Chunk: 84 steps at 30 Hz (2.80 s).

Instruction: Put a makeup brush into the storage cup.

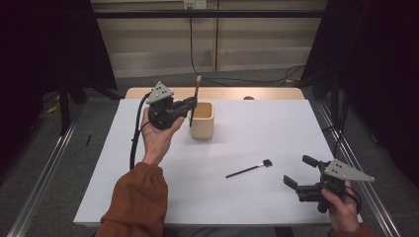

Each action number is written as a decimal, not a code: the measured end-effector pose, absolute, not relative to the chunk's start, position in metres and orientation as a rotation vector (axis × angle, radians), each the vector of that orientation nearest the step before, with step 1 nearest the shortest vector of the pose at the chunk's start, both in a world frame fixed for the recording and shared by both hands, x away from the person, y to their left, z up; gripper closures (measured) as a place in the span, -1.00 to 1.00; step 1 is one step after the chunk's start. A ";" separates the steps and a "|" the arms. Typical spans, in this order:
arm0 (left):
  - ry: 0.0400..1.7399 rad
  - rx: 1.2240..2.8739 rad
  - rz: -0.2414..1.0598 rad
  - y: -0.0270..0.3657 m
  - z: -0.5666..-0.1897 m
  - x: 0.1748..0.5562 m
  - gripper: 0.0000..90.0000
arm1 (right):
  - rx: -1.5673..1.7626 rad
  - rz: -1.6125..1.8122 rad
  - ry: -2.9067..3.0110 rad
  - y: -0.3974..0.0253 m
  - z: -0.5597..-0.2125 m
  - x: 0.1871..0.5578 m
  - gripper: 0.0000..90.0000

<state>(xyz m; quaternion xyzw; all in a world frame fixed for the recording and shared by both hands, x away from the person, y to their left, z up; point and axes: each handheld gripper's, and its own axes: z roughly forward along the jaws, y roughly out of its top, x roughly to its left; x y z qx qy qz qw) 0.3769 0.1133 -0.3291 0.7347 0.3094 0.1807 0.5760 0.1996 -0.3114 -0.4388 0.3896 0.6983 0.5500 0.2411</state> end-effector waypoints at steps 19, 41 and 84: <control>0.750 1.703 0.461 0.102 -0.329 0.402 0.86 | 1.063 1.509 1.917 -0.312 -0.439 0.200 -1.00; 0.815 1.694 0.452 0.096 -0.342 0.436 0.86 | 1.066 1.511 1.910 -0.313 -0.439 0.198 -1.00; 0.833 1.742 0.403 0.090 -0.382 0.442 0.86 | 1.073 1.514 1.900 -0.314 -0.439 0.197 -1.00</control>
